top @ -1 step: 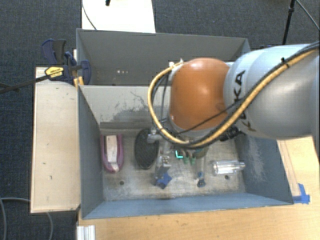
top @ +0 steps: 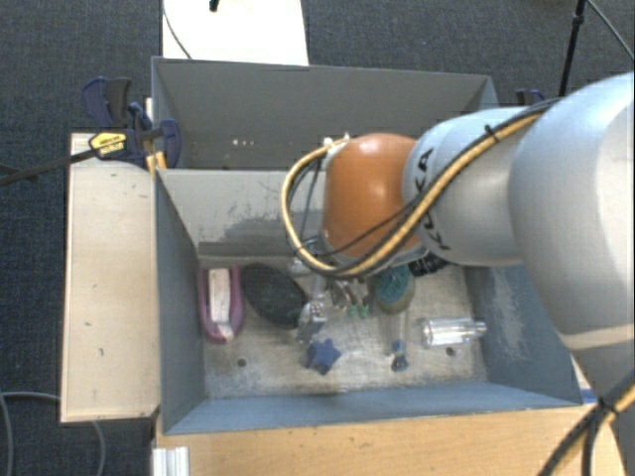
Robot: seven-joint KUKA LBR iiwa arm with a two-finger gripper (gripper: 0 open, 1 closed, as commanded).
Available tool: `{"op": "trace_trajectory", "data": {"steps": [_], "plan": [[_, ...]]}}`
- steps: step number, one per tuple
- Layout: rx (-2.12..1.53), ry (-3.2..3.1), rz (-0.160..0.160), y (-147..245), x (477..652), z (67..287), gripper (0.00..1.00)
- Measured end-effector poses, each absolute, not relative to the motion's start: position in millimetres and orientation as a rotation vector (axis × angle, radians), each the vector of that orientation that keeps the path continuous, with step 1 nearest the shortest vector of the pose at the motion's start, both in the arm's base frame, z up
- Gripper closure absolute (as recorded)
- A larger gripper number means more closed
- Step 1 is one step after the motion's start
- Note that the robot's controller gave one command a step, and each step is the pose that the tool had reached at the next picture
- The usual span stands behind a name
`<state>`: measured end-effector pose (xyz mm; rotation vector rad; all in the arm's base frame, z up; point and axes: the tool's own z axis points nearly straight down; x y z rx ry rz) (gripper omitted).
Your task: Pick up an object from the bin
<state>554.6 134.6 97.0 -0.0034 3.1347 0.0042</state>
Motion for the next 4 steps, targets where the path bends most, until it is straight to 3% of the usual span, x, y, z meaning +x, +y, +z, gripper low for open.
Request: {"op": "trace_trajectory", "data": {"steps": [1,2,3,4], "plan": [[-0.235,3.128,-0.009,203,560.1,80,0.00],[-0.233,3.130,-0.015,203,560.0,80,1.00],[-0.319,3.112,0.004,188,572.2,245,1.00],[-0.319,3.122,0.002,188,570.2,240,0.00]]}}
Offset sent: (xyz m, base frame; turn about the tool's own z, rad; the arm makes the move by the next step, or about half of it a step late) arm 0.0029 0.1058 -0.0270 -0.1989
